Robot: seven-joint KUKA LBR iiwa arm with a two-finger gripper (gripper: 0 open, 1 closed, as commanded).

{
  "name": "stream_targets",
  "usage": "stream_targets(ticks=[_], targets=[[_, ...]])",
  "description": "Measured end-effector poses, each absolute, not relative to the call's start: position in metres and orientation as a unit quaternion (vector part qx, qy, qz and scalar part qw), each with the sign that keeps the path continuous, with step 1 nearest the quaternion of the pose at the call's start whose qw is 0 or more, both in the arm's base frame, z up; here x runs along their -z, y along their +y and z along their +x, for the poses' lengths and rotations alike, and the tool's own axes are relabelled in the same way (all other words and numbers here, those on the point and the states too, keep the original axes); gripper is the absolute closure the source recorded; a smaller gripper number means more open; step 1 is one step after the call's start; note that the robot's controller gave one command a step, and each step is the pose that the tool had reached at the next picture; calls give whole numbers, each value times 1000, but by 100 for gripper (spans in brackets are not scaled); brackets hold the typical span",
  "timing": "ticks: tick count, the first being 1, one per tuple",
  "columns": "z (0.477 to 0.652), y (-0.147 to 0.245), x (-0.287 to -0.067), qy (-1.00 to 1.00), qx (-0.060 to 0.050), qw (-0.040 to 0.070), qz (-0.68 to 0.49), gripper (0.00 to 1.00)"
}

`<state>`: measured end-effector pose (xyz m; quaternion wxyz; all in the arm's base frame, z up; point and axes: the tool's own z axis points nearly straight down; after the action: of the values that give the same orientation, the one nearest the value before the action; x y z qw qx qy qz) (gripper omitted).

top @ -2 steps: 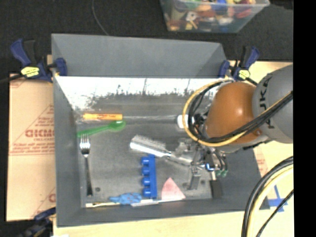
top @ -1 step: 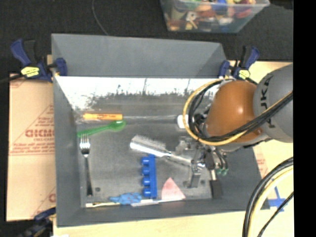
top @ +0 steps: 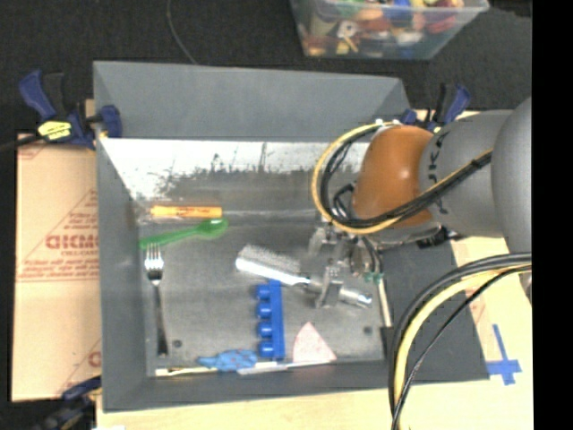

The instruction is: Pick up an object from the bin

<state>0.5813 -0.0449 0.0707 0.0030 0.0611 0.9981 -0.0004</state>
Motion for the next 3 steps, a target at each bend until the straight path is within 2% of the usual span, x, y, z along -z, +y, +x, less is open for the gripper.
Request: stream_targets(ticks=[1, 2, 3], targets=[[599, -48, -71, 993, 0, 5, 119, 0], [583, -46, -72, 998, 1, 4, 65, 0], [580, -28, -71, 991, 0, 7, 135, 0]])
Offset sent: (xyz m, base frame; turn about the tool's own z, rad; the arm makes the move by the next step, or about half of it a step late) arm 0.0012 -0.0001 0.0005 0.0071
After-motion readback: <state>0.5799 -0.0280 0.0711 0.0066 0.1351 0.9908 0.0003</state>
